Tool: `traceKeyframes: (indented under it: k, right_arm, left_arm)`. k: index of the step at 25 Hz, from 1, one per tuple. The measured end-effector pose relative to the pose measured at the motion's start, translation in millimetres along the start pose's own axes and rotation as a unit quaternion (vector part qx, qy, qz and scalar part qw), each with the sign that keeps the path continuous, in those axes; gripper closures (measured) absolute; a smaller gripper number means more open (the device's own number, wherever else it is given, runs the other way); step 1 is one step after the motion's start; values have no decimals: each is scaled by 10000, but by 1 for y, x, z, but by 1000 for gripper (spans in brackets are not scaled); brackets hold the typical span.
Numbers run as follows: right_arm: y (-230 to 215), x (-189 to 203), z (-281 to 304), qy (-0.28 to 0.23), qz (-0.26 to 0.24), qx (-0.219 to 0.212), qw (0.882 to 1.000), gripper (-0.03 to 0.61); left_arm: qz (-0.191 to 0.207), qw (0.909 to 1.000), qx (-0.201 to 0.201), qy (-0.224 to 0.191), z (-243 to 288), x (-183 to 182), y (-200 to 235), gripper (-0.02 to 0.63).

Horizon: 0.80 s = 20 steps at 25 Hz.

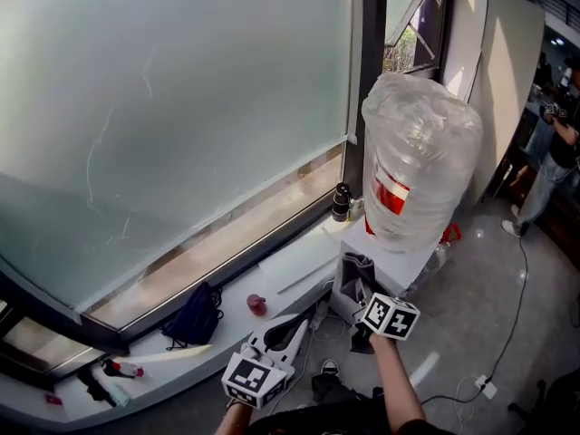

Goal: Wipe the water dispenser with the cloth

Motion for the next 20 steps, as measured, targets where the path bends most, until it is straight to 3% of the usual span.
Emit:
traceKeyframes:
  k: [10, 15, 20]
  right_arm:
    - [-42, -18, 121, 205, 878, 589, 9942, 476]
    - [-82, -19, 147, 218, 1705, 876, 9812, 476]
    - [-99, -21, 145, 140, 2201, 715, 9728, 476]
  left_arm:
    - [-27, 9982, -508, 331, 58, -1, 45, 589]
    - [-107, 9965, -676, 490, 72, 6, 51, 589]
    - [-106, 9962, -599, 615, 82, 12, 52, 589]
Point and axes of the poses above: the fingertips, and each gripper's own axes: z forward along the fingers, y to its left, x out of its underside, the point moved 3 cm from there along -z, backward along the fingers, and after that the axes turned 15 degrees about z, right-handed, at the moved point
